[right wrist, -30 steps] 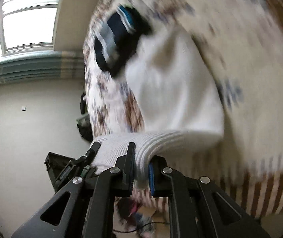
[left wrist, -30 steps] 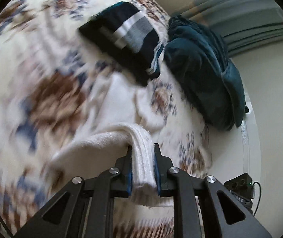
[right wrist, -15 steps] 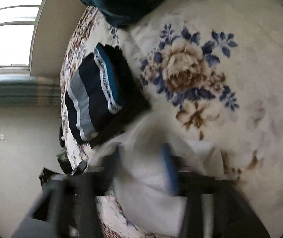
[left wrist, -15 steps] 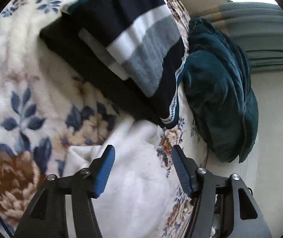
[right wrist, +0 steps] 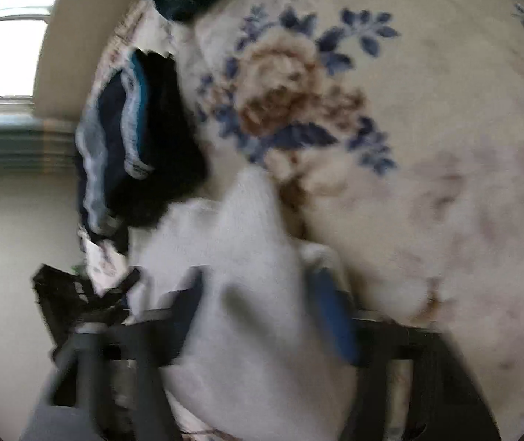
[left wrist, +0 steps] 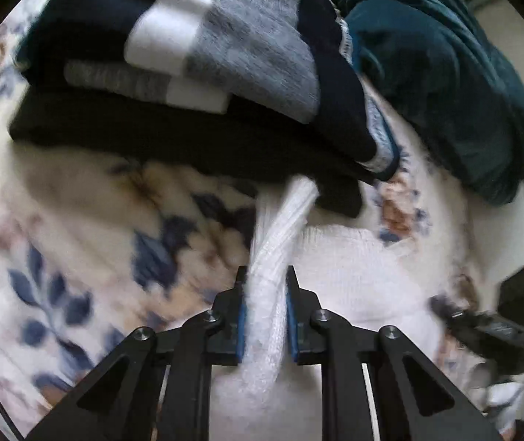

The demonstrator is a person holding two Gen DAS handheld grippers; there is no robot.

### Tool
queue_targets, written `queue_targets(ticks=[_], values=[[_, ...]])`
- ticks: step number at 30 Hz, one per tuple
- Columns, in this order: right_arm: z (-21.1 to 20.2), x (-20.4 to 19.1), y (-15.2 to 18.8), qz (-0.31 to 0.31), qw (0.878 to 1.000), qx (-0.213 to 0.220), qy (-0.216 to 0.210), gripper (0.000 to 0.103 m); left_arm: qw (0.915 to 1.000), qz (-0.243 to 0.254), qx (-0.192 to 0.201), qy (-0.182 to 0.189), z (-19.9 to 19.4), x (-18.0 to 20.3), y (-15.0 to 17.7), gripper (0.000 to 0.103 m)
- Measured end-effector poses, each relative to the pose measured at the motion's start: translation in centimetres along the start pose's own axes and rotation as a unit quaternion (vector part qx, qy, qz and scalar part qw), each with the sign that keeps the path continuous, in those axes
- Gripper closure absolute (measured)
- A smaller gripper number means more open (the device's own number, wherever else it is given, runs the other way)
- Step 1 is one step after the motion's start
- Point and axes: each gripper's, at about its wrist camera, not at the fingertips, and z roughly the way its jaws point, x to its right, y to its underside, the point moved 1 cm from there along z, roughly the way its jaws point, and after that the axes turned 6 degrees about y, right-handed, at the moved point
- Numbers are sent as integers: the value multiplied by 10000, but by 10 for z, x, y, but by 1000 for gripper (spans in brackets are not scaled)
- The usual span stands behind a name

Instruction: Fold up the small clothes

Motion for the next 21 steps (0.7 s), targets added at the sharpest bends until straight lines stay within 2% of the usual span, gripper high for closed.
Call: queue_targets(ticks=[1, 2, 3, 6, 7, 8, 9, 10, 11, 12, 13, 14, 17, 19, 21], values=[[-4, -4, -1, -119, 9995, 233, 203, 93, 9999, -61, -11, -125, 1, -6, -2, 89], [-9, -9, -3, -236, 9979, 503, 340, 95, 9995, -201, -43, -226, 4, -16, -1, 89], [-11, -11, -4, -276, 9967, 594, 487, 95, 9990, -352, -127, -260, 10, -26, -1, 88], [-4, -5, -13, -223, 9935, 554, 969, 99, 9964, -823, -219, 19, 9, -46, 1, 84], [2, -2, -16, -212, 9941, 389, 995, 99, 9959, -883, -171, 93, 2, -45, 0, 78], [9, 1, -19, -146, 9956, 71, 927, 98, 9958, -896, -118, 111, -6, -43, 1, 63], [10, 5, -22, 5, 9966, -110, 811, 98, 9960, -878, -22, 145, -18, -42, 4, 53], [7, 6, -24, 65, 9975, -136, 688, 96, 9958, -883, 120, 201, -34, -40, 9, 33], [-3, 6, -24, 25, 9989, -134, 447, 83, 9947, -938, 280, 313, -50, -40, 17, 27], [-11, 6, -22, -75, 9992, -117, 375, 68, 9934, -1003, 407, 390, -61, -41, 23, 26], [-18, 7, -19, -159, 9993, -75, 337, 36, 9917, -1078, 515, 469, -74, -41, 35, 22], [-28, 8, -13, -320, 9993, -13, 203, 18, 9895, -1186, 594, 580, -86, -41, 50, 20], [-33, 15, 7, -574, 9978, -281, 151, 14, 9791, -1728, 641, 859, -106, -43, 109, 20], [-33, 22, 19, -644, 9970, -422, 123, 12, 9666, -2255, 631, 1041, -108, -45, 153, 20], [-28, 33, 31, -649, 9954, -703, 60, 5, 9528, -2723, 648, 1179, -102, -38, 193, 20]])
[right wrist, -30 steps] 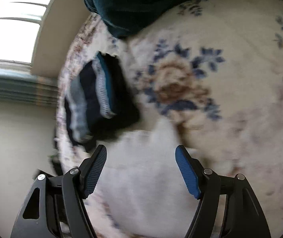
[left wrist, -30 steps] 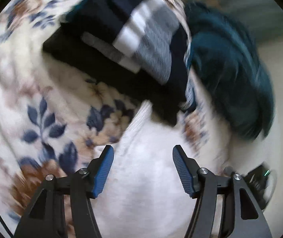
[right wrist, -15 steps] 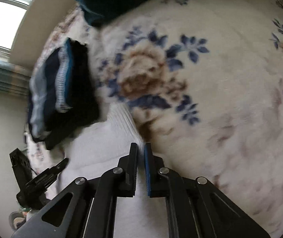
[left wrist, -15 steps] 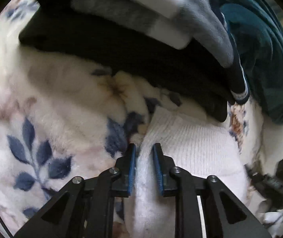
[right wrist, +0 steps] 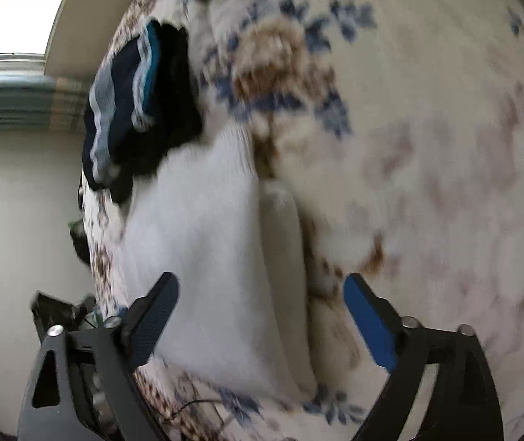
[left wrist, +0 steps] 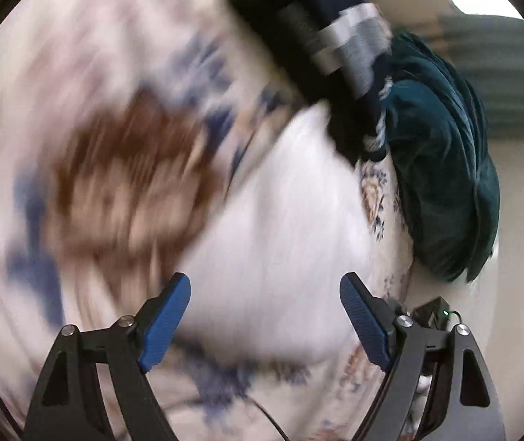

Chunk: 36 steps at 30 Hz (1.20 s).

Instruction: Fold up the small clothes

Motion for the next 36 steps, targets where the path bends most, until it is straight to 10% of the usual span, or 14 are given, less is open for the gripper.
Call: queue_targets(ticks=[6, 15, 17, 22, 29, 36], values=[[35, 4, -18, -208, 9973, -496, -508, 3, 9954, -792, 223, 498, 37, -19, 62, 20], [104, -29, -62, -882, 9809, -1407, -1009, 2, 9752, -1554, 1133, 1096, 73, -31, 54, 22], [103, -33, -60, -1049, 9791, -1367, -1079, 12, 9776, -1344, 1308, 953, 66, -23, 47, 48], [84, -21, -44, -842, 9834, -1043, -1224, 54, 9942, -312, 923, 453, 41, 6, 7, 54], [54, -19, 63, -46, 9911, -570, -1205, 56, 9948, 995, -56, -225, 30, 32, -71, 47], [79, -33, 125, 118, 9881, -1374, -686, 35, 9883, 1255, 6, -863, -26, 16, -37, 40]])
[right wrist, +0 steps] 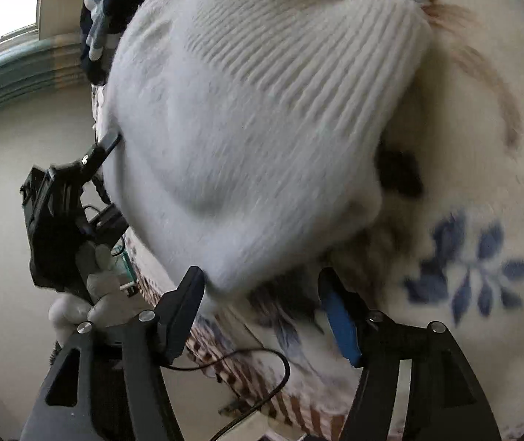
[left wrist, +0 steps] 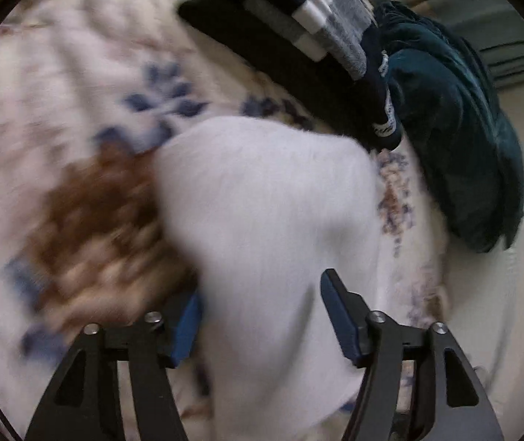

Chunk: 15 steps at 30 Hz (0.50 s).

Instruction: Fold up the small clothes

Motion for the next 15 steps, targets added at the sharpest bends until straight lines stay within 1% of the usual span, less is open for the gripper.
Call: queue_targets(ticks=[1, 2, 3, 4, 5, 6, 7, 8, 9, 11, 13, 14, 15], values=[[-7, -1, 3, -135, 9999, 31, -8, 28, 9999, -21, 90, -81, -9, -1, 11, 38], [-19, -3, 8, -333, 9993, 80, 163, 21, 9995, -60, 191, -235, -18, -2, 27, 31], [-29, -1, 10, -445, 9985, 107, 283, 20, 9987, -112, 283, -421, -20, -2, 38, 31], [-43, -2, 11, -632, 9968, 183, 457, 20, 9973, -198, 395, -592, -26, -7, 50, 31], [-54, -1, 10, -718, 9956, 265, 541, 20, 9956, -290, 469, -763, -27, -13, 58, 31], [-66, -2, 5, -822, 9938, 387, 648, 20, 9941, -348, 489, -908, -24, -17, 66, 31], [-77, -5, -5, -988, 9913, 508, 709, 14, 9924, -511, 443, -1024, -20, -29, 75, 31], [-84, -6, -17, -1182, 9886, 590, 724, 4, 9917, -673, 394, -1026, -14, -37, 81, 31], [-84, -13, -30, -1332, 9859, 651, 780, 0, 9906, -829, 363, -1030, -4, -40, 84, 31], [-85, -22, -63, -1705, 9770, 776, 1014, 0, 9892, -947, 359, -1059, 6, -56, 93, 31], [-78, -25, -99, -1869, 9749, 694, 993, 0, 9896, -887, 402, -1060, 11, -64, 96, 30], [-71, -27, -120, -1905, 9743, 598, 1040, 0, 9898, -901, 437, -1012, 11, -67, 97, 21], [-63, -29, -139, -1963, 9744, 474, 988, 0, 9908, -923, 498, -852, 10, -69, 96, 15]])
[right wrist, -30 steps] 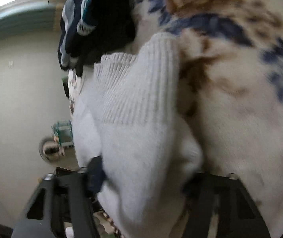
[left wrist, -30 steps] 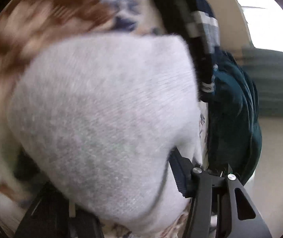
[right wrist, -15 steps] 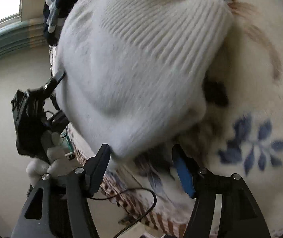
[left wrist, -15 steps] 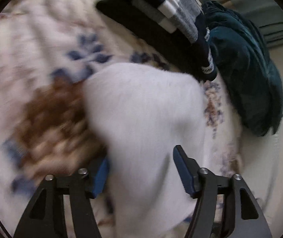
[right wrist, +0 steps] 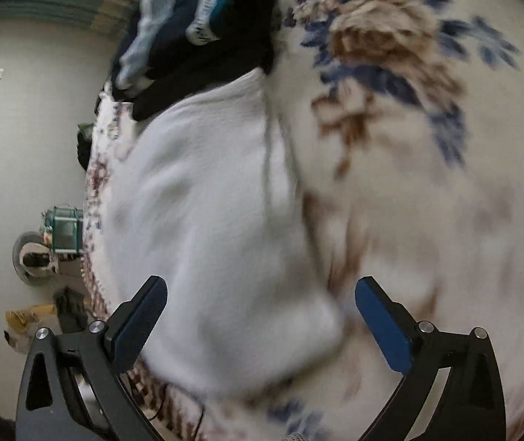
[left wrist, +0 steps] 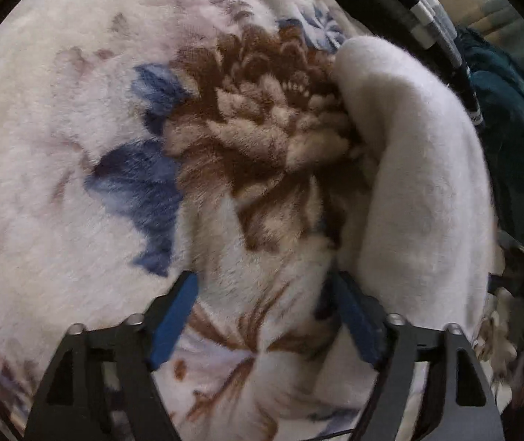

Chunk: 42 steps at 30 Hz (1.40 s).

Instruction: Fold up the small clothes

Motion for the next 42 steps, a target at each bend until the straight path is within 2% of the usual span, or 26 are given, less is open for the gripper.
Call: queue_targets(ticks=[1, 2, 5, 7, 9, 11, 13, 14, 15, 16, 19, 21, 22, 23, 24, 26, 28, 30, 33, 35, 37, 39, 42], values=[[7, 1, -15, -44, 9999, -84, -123, 0, 9998, -44, 49, 196, 2, -2, -1, 2], [19, 4, -28, -93, 9993, -252, -247, 0, 9988, -121, 125, 463, 4, -6, -1, 0], [48, 5, -57, -185, 9968, -590, -513, 0, 9927, -550, 683, 831, 8, -9, 6, 0], [59, 3, -65, -235, 9944, -737, -720, 0, 9898, -810, 666, 966, 5, -14, 5, 0], [64, -3, -68, -336, 9879, -917, -1204, 0, 9880, -1000, 573, 1027, -2, -17, 2, 0], [73, -12, -68, -238, 9781, -1196, -1688, 0, 9851, -1115, 691, 1112, -11, -15, -1, 0], [78, -18, -57, -257, 9745, -1339, -1783, 0, 9845, -1051, 770, 1170, -18, -8, -9, 0], [78, -23, -48, -342, 9751, -1360, -1719, 6, 9857, -994, 785, 1112, -17, 0, -12, 0], [79, -27, -45, -461, 9792, -1314, -1473, 19, 9867, -923, 796, 1073, -19, 5, -19, 0], [75, -25, -43, -472, 9860, -1202, -1056, 53, 9882, -831, 778, 1019, -19, 10, -27, 0], [50, 0, -41, 175, 9960, -578, -662, 56, 9897, -497, 864, 1026, -20, 30, -56, 0], [39, 8, -37, 392, 9938, -493, -919, 56, 9917, -259, 712, 1038, -4, 42, -81, 0], [34, 8, -33, 439, 9939, -408, -922, 64, 9935, -189, 594, 948, 6, 47, -92, 0], [32, 6, -30, 385, 9941, -392, -933, 78, 9954, -121, 505, 803, 19, 51, -105, 0], [28, 5, -27, 331, 9956, -344, -808, 79, 9968, -30, 394, 696, 31, 56, -116, 1], [28, -8, -24, 410, 9974, -186, -564, 83, 9988, 266, 343, 209, 50, 63, -134, 2], [17, -7, -27, 603, 9978, 102, -261, 85, 9976, 596, 243, -245, 66, 71, -150, 2], [14, -6, -27, 644, 9977, 206, 79, 85, 9963, 712, 229, -412, 70, 75, -158, 2], [19, 2, -28, 639, 9976, -271, 51, 80, 9965, 709, 360, -246, 52, 77, -153, 2], [9, 0, -24, 635, 9975, -249, 165, 53, 9966, 648, 489, -133, 31, 74, -139, 2], [-11, 0, -11, 705, 9972, -31, 239, 42, 9965, 532, 633, -132, 7, 69, -116, 2], [-31, 5, 18, 1000, 9948, 88, 142, 42, 9969, 365, 684, -129, -5, 66, -101, 2], [-36, 9, 69, 1618, 9865, -100, -215, 42, 9989, 50, 468, 75, -7, 61, -74, 2]])
